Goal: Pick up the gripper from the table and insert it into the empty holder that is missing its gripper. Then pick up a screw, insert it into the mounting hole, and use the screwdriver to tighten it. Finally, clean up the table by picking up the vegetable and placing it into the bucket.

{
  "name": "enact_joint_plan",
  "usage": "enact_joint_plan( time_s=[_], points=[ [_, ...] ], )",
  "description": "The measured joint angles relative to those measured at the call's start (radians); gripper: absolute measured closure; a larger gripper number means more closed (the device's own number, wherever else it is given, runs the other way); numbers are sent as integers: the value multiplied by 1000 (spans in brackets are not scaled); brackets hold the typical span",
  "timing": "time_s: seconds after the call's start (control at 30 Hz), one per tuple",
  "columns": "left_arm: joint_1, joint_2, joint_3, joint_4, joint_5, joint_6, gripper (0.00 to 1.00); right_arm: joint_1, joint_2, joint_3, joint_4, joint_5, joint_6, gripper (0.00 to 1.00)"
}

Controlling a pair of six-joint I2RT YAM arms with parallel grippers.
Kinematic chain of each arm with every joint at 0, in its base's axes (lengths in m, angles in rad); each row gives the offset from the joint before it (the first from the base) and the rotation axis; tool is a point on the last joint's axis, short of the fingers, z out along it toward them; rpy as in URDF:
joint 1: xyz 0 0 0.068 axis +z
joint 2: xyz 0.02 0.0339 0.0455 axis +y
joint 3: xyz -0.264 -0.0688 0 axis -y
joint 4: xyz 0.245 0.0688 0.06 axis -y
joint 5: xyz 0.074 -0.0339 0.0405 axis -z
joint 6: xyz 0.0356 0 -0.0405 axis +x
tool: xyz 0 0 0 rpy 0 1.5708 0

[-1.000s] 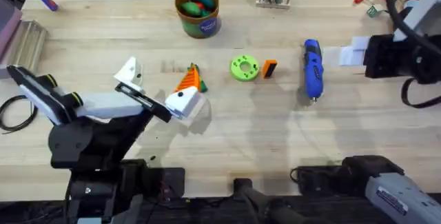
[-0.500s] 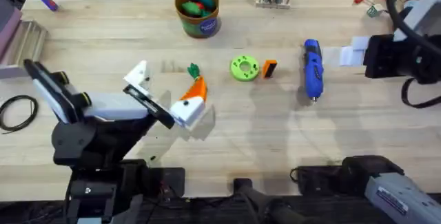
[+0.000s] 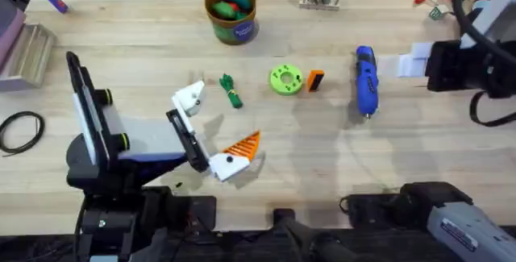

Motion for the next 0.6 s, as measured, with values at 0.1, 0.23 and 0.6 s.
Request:
enact_joint_plan(
  time_s=[0.1,0.23,0.6],
  points=[
    [0,0,0,-5,35,13,15,0,0,0,0,0,0,10],
    [0,0,0,-9,62,1,15,0,0,0,0,0,0,10],
    [0,0,0,-16,103,-10,15,0,0,0,0,0,0,7]
  ],
)
